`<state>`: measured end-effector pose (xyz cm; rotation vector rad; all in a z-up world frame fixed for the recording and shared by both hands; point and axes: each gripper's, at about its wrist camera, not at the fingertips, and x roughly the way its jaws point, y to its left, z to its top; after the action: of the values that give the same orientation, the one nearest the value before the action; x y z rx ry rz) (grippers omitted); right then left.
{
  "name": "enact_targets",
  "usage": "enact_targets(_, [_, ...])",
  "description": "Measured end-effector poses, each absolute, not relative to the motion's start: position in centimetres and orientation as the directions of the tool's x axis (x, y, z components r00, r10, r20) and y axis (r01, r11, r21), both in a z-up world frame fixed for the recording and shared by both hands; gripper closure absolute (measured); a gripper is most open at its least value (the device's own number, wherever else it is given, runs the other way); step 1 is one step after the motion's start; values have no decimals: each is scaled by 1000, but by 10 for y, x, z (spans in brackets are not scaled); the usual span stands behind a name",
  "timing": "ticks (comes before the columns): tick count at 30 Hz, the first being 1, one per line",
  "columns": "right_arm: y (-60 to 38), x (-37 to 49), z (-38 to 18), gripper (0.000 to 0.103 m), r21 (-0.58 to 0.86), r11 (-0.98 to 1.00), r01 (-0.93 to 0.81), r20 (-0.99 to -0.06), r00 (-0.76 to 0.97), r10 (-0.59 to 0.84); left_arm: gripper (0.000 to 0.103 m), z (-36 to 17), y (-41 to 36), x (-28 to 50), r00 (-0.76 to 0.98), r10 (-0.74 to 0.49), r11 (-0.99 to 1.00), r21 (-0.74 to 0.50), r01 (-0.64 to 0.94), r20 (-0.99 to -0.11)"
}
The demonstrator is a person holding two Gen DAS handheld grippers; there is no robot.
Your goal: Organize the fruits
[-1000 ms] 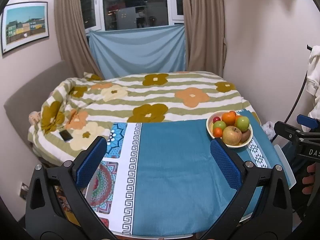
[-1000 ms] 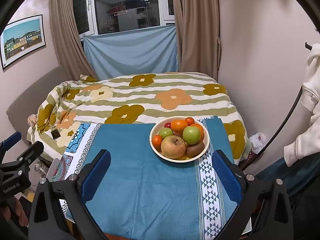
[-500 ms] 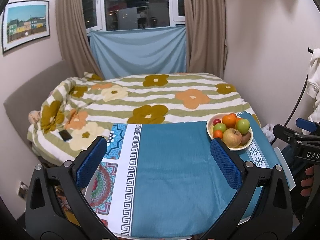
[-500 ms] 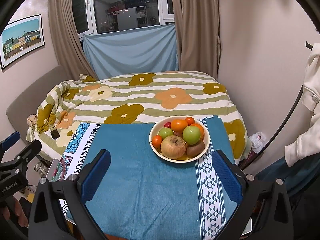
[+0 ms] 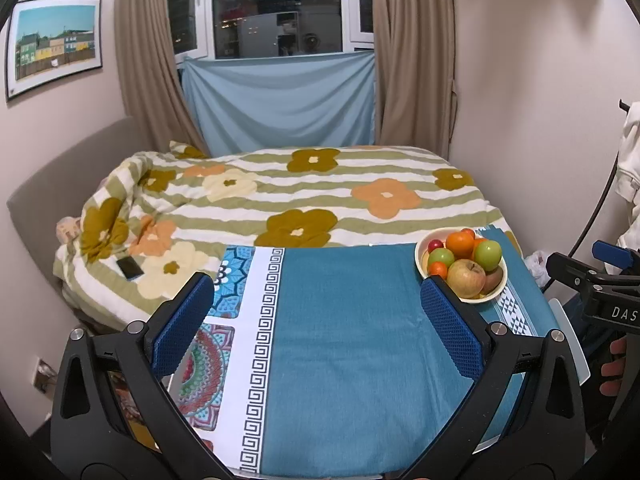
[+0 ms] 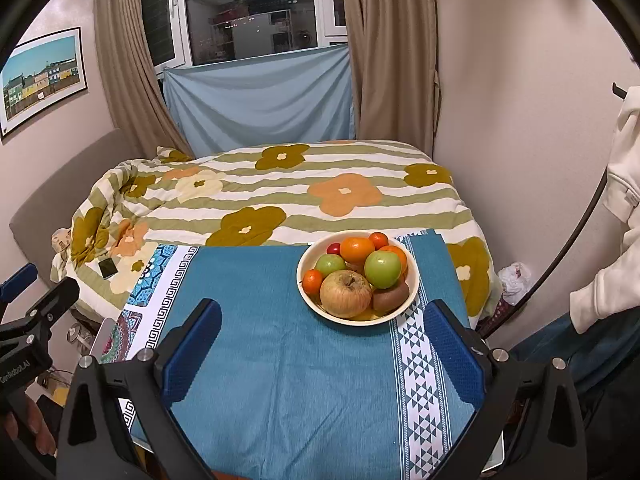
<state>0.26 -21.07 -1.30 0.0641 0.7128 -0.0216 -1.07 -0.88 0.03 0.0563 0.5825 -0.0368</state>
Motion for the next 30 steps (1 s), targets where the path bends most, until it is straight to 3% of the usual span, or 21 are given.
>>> enact_targets(30, [-214, 4, -15, 2, 58, 997, 42, -655, 756, 6, 0, -5, -14, -5, 844, -10, 998, 54, 46, -537])
